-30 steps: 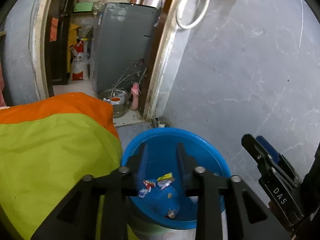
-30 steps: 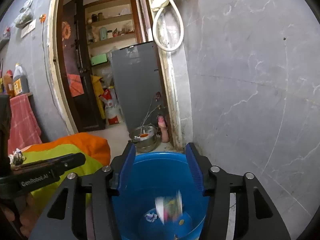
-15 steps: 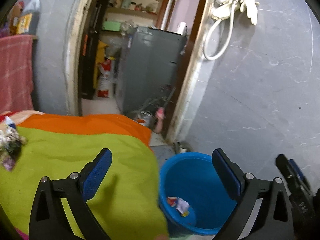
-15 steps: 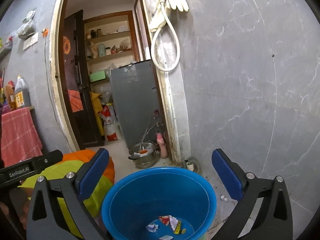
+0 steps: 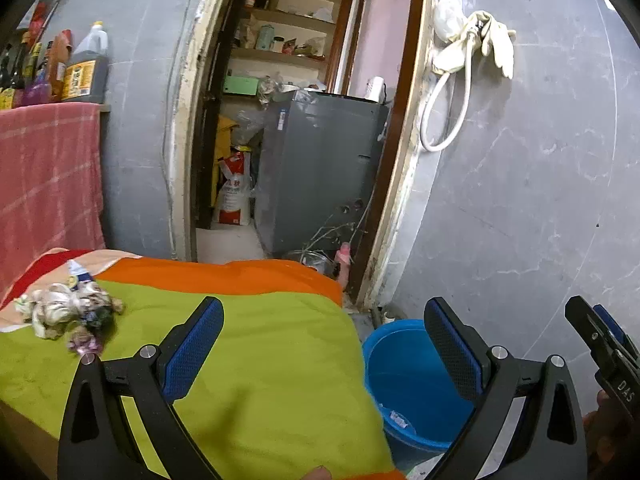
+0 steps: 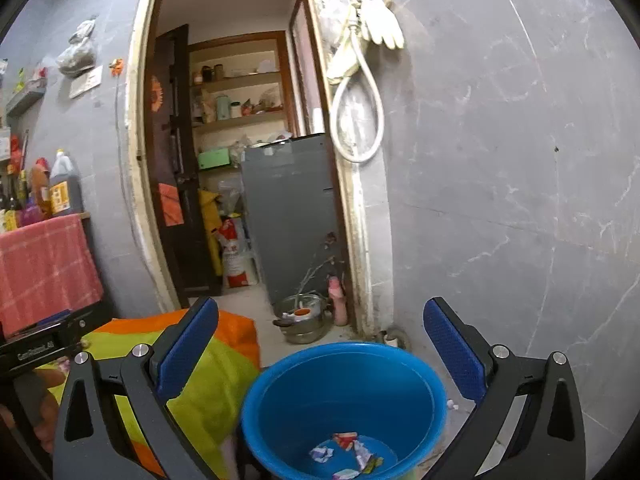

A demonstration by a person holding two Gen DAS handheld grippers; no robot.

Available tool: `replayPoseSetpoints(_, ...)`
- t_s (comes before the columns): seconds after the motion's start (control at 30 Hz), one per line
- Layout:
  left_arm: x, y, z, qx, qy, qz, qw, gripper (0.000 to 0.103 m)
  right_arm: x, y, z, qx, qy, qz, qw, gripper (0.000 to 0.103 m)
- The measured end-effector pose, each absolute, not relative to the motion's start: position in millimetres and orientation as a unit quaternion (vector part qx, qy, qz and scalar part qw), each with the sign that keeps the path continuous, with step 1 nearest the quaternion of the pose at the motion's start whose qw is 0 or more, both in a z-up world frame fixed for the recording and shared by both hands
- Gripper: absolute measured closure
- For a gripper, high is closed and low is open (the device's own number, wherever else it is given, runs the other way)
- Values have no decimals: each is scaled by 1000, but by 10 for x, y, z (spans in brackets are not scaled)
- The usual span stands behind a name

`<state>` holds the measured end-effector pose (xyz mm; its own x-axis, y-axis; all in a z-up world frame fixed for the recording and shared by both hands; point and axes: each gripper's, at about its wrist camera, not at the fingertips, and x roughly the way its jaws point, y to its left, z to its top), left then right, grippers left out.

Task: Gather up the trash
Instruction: 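Move both open tools back to the trash pile on the bedspread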

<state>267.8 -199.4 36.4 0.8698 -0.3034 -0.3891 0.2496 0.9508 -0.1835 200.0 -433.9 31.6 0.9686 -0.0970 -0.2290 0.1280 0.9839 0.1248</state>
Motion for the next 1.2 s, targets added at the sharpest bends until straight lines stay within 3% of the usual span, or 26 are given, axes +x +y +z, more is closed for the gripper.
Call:
replayPoseSetpoints(0.5, 2257, -980, 448, -61, 221, -60, 972, 5, 1864, -3396, 473, 48, 117, 17, 992, 0)
replayPoseSetpoints(1.2, 2039, 594, 54, -57, 278, 50, 958, 5, 2263, -2038, 273, 19, 171, 159, 972, 0)
